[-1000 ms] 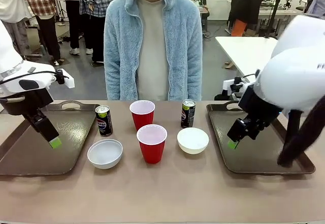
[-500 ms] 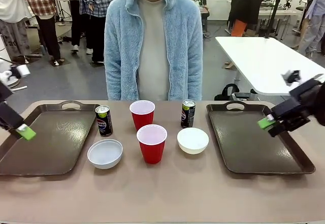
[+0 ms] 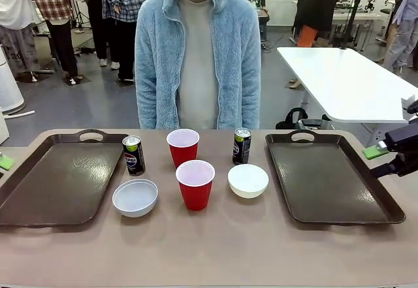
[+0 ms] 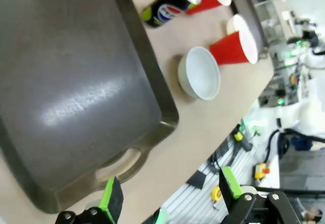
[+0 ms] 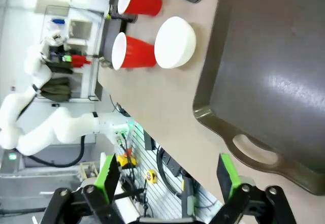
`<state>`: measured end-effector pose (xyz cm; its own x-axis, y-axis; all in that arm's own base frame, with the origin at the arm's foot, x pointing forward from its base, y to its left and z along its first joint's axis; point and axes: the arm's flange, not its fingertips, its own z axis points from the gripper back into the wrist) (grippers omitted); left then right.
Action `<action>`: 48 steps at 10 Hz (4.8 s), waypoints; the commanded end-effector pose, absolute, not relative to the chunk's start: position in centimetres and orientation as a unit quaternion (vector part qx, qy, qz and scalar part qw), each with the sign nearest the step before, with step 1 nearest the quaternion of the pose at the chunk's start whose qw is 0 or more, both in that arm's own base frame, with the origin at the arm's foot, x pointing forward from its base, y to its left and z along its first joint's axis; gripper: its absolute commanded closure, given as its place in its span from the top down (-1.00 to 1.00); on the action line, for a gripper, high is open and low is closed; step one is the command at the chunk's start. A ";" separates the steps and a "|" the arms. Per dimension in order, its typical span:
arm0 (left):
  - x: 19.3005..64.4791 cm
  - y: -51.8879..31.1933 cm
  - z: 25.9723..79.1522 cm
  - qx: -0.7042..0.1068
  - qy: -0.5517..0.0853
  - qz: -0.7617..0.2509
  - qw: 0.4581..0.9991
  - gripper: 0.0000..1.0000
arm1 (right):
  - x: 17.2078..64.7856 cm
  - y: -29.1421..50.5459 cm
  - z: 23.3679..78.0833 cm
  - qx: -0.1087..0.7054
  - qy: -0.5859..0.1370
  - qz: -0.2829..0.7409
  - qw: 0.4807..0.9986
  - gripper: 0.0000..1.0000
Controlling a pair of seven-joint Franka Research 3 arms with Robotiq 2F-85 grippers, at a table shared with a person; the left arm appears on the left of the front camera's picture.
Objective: Prepare tableware on both trays.
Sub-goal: Pick up a Picnic Bowl from the table and place it on a Handle tray.
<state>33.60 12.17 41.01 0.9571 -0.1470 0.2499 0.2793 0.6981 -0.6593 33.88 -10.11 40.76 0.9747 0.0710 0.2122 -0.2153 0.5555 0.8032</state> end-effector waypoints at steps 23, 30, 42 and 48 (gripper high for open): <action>32.1 16.5 40.7 -0.393 -0.141 -0.071 0.906 1.00 | 32.3 -13.1 40.6 0.487 -0.101 0.049 0.866 1.00; 32.1 16.5 40.7 -0.393 -0.141 -0.071 0.906 1.00 | 37.2 4.0 46.8 0.241 -0.056 0.030 0.968 1.00; 32.1 16.5 40.7 -0.393 -0.141 -0.071 0.906 1.00 | 42.0 19.5 38.9 0.100 -0.006 0.064 0.993 1.00; 32.1 16.5 40.7 -0.393 -0.141 -0.071 0.906 1.00 | 44.9 23.7 33.6 0.021 -0.069 0.082 0.994 1.00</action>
